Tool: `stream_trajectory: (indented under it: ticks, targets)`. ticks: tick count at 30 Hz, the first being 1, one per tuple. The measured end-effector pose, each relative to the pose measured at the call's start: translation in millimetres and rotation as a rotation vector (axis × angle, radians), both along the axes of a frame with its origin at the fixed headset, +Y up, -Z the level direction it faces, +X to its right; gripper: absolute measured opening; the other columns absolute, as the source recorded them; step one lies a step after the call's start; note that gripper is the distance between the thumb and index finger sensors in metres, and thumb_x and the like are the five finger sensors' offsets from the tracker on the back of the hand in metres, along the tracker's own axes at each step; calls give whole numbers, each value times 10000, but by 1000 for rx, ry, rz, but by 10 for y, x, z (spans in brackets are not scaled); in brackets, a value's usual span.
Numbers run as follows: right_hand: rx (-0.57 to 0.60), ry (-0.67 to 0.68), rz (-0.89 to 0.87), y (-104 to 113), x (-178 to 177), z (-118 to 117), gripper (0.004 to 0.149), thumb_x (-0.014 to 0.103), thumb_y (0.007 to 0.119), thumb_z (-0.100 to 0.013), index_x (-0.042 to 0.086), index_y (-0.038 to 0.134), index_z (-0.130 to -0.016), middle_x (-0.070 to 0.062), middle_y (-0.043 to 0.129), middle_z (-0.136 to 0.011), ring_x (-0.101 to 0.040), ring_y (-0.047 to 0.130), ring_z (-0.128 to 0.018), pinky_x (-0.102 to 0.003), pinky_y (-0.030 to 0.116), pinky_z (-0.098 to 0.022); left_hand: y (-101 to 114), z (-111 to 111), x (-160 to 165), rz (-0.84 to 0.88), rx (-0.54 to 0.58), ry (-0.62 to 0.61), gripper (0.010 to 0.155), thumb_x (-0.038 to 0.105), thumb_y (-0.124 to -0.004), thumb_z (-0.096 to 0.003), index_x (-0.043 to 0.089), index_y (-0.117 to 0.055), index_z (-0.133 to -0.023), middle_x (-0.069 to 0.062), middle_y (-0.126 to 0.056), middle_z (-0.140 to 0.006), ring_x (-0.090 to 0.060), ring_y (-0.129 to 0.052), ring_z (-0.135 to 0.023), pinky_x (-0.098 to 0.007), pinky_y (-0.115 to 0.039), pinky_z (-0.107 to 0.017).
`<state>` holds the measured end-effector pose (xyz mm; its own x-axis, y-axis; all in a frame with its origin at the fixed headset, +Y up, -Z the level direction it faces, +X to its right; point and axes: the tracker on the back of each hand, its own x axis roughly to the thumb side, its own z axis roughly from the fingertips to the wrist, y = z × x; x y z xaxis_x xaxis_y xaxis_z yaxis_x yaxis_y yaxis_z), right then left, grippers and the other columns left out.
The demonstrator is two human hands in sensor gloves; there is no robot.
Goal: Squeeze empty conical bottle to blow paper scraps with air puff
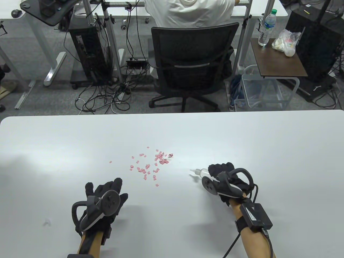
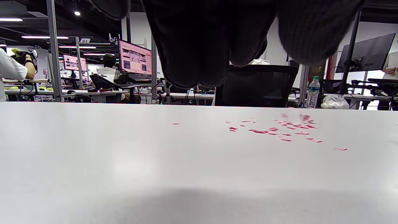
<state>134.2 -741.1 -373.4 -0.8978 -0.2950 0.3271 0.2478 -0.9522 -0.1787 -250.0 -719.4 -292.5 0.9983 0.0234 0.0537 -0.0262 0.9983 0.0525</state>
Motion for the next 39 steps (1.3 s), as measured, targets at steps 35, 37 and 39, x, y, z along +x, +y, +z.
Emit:
stream_trajectory:
  ticks: [35,37,39]
  targets:
    - [110,-8,35,53,-181,20,592,438,909,-404,80,900,-876,-140,1019,-702,-282,1040,-563,-514,832,-617,7,5,0,6,7,0,677,569,-787,-536,291,-645,-1138,-35,-803,-1119,-277,-866,-1004,-656,-357,-823]
    - [56,-39,-7,43,-170,13,659,478,907,-416,92,845,-947,-144,980,-790,-295,1009,-648,-537,790,-646,9,6,0,5,8,-1,675,570,-787,-535,293,-648,-1135,-35,-803,-1119,-274,-866,-1004,-656,-359,-822]
    - [33,-43,-14,43,-174,9,718,489,896,-429,98,769,-1018,-152,914,-894,-331,951,-752,-581,733,-674,9,5,-1,7,10,-1,677,569,-788,-535,291,-648,-1136,-37,-804,-1117,-278,-867,-1003,-656,-359,-822]
